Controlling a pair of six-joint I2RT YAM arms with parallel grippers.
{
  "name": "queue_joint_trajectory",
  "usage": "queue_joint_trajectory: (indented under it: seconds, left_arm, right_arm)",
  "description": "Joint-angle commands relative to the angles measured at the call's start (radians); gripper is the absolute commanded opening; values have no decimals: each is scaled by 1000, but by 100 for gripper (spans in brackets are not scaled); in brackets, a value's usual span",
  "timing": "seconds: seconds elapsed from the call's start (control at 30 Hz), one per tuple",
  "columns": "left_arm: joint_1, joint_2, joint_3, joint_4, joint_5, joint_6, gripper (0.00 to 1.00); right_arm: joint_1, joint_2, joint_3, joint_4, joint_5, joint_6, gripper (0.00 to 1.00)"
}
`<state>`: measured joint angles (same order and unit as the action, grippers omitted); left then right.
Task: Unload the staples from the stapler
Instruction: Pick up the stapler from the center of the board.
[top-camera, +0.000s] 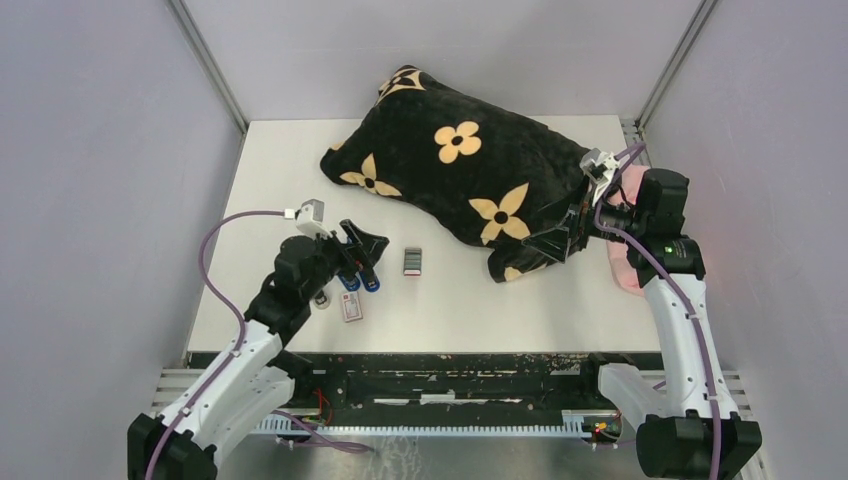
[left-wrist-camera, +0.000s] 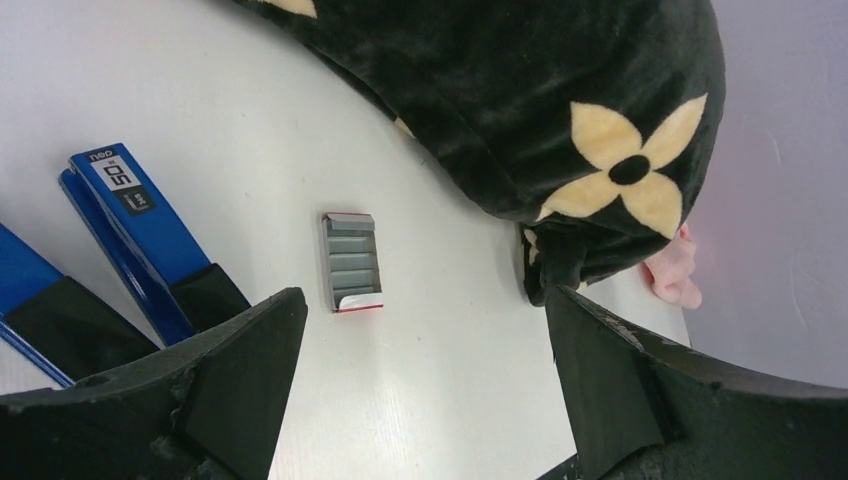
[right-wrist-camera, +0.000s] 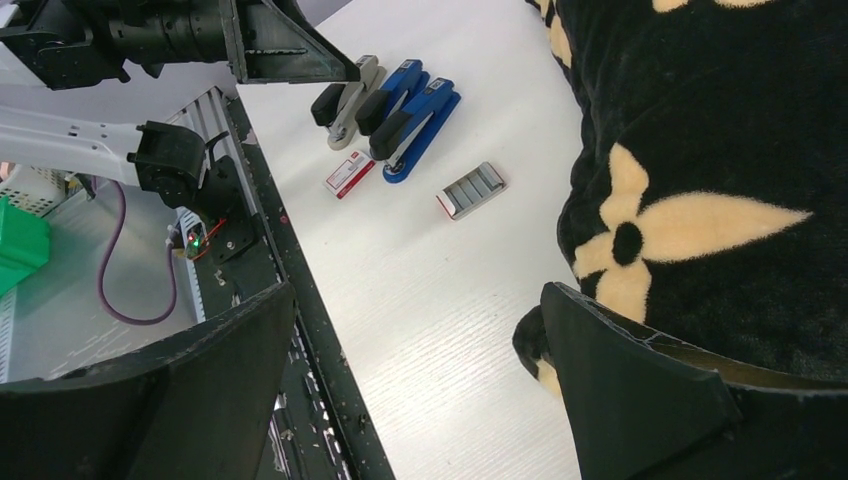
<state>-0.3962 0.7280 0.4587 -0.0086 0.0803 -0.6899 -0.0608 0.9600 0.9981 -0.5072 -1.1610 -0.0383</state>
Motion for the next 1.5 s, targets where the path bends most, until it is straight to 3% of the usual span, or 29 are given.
queue_joint_trajectory:
  seconds: [0.0,0.2,0.37,0.6,0.9,1.27,1.47]
  left_arm:
    - [-55,17,87,-76,-101,53,96]
    - [-154,104,181,-199,-266,117,96]
    - [-162,131,207,-206,-356,145,95]
    - [-163,249,198,-91,-267,145,93]
    - [-163,275,186,-27,-221,125,92]
    - [-162,511,385,-221,-489,160,89]
    - [-162,555,377,-260,-546,143,84]
  right_arm:
    - [2,-18,-2,62,1,17,99]
    - [4,-16,-3,67,0,27,99]
    - [7,-9,2,62,-5,31,99]
    - [10,-15,-1,53,11,18,99]
    - [11,-24,-12,76,21,38,99]
    - [27,-20,-21,99,21,62,99]
    - [35,-17,-22,98,29,60,99]
